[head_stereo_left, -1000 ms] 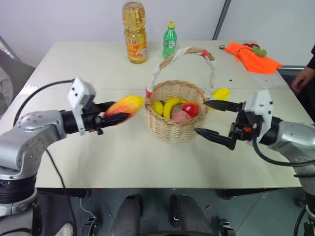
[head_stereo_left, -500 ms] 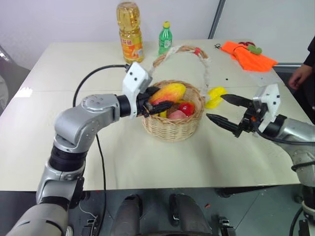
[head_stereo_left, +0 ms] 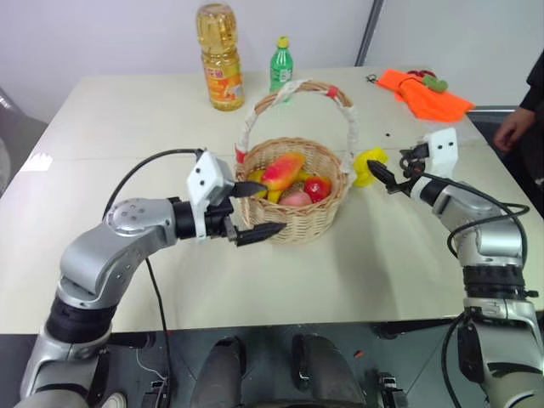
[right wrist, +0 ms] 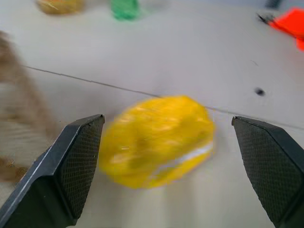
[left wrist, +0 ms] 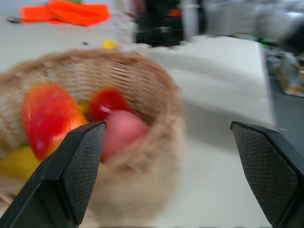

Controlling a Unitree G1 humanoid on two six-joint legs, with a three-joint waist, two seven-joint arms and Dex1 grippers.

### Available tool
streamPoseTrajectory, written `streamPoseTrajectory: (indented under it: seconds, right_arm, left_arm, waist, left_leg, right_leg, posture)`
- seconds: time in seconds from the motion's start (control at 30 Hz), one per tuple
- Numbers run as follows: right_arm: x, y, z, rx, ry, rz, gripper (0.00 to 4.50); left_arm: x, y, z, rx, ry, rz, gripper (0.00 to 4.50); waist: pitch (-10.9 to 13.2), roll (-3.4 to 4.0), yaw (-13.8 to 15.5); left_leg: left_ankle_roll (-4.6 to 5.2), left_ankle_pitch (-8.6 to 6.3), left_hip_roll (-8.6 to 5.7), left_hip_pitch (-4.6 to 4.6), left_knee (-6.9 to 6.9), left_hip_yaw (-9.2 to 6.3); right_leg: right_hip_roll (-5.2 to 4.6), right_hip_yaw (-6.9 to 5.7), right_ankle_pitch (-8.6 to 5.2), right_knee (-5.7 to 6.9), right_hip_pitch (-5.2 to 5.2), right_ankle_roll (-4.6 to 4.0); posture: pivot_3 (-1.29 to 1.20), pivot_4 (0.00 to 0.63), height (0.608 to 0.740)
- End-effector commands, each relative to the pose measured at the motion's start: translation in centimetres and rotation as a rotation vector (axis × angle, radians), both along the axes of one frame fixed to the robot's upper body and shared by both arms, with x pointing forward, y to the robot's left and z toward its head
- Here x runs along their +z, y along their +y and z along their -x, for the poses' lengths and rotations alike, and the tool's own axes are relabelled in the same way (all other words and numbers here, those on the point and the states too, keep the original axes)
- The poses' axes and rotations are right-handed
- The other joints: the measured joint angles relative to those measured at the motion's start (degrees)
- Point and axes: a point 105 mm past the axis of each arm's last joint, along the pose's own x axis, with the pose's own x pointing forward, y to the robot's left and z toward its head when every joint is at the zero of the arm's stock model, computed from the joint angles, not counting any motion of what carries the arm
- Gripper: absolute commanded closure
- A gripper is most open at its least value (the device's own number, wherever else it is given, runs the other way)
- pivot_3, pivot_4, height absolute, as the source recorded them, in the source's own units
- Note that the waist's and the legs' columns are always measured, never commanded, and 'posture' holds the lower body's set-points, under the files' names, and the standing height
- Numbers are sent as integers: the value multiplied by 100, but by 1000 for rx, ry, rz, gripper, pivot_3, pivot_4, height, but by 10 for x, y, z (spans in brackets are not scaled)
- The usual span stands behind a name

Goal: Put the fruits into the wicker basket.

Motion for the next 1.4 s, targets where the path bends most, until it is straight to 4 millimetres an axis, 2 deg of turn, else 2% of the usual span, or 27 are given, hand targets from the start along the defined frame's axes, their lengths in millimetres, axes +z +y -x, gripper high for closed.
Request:
streamPoseTrajectory:
  seconds: [0.03, 0.2, 0.3, 0.57, 0.67, 0.7, 0.73, 0.83, 0.87, 0.97, 1.2, 1.27, 1.4]
  right_arm:
    - [14, -3, -18, -55, -52, 6, 0]
    - [13, 7, -33, -42, -37, -12, 0]
    - [4, 8, -37, -60, 24, -16, 0]
    - [-18, 7, -32, -77, 147, -145, 0]
    - [-20, 9, -29, -76, 165, -217, 0]
    - [-19, 10, -29, -78, 165, -236, 550]
    - [-18, 10, -29, -79, 165, -260, 853]
    - [-16, 11, -27, -78, 160, -301, 2298]
    - [-15, 12, -26, -77, 159, -305, 2654]
    - [-8, 12, -23, -73, 134, -318, 3317]
    - [18, 5, -9, -59, 27, -334, 3317]
    - [28, -2, -2, -58, -19, -309, 3317]
    - [58, -28, 26, -39, -138, -180, 3317]
  left_arm:
    - [12, -1, 10, -19, -47, 24, 13]
    - [9, -2, 9, 4, -46, 16, 13]
    - [6, -2, 9, 11, -44, 6, 13]
    - [5, -1, 9, 20, -38, 2, 13]
    - [5, -1, 8, 19, -40, 2, 13]
    - [6, -2, 7, 17, -41, 3, 0]
    - [6, -2, 7, 15, -43, 3, 0]
    - [6, -3, 6, 11, -45, 2, 0]
    - [6, -2, 6, 11, -46, 2, 0]
    - [6, -1, 4, 18, -51, -1, 0]
    - [7, 6, 0, 58, -60, 6, 0]
    - [7, 10, -2, 76, -60, 10, 0]
    - [5, 30, -10, 161, -55, 17, 0]
  waist:
    - [0, 0, -12]
    - [0, 0, -24]
    - [0, 0, -28]
    - [-1, 0, -5]
    - [-2, 0, -8]
    - [-2, 0, -10]
    - [-2, 0, -14]
    - [-2, 0, -19]
    - [-2, 0, -20]
    - [-2, 0, -23]
    - [-2, 1, -19]
    - [-1, 1, -18]
    - [1, 6, 6]
  left_leg:
    - [0, 0, -1, 1, 2, 2]
    - [0, 0, -3, 3, 0, 8]
    - [1, 0, -1, 4, -2, 8]
    - [1, 0, -2, 7, 3, 7]
    - [1, 0, -2, 8, 4, 7]
    - [1, 0, -2, 8, 4, 7]
    - [1, 0, -2, 9, 3, 7]
    - [1, 0, -2, 9, 3, 7]
    - [1, 0, -2, 10, 3, 7]
    - [1, 0, -1, 10, 2, 7]
    - [1, 0, -1, 8, 0, 7]
    - [1, 0, -1, 7, -2, 7]
    - [1, 0, -1, 2, -3, 8]
  right_leg:
    - [-1, 2, 0, 0, 2, 0]
    - [-1, 6, 11, 0, 2, 18]
    - [0, 6, 11, 0, 1, 20]
    - [-2, 6, 11, 0, 9, 19]
    - [-2, 6, 11, 0, 10, 19]
    - [-2, 6, 11, 0, 10, 19]
    - [-1, 6, 11, 0, 10, 19]
    - [-1, 6, 12, 1, 10, 20]
    - [-1, 6, 12, 1, 10, 20]
    - [0, 6, 12, 1, 10, 19]
    - [0, 6, 11, 2, 6, 20]
    - [0, 6, 11, 1, 4, 21]
    - [-2, 6, 10, 1, -1, 22]
  posture:
    - [0, 150, 740]
    - [0, 150, 740]
    - [0, 150, 740]
    - [0, 150, 740]
    - [0, 150, 740]
    - [0, 150, 740]
    - [0, 150, 740]
    - [0, 150, 740]
    - [0, 150, 740]
    - [0, 150, 740]
    - [0, 150, 740]
    - [0, 150, 740]
    - [0, 150, 740]
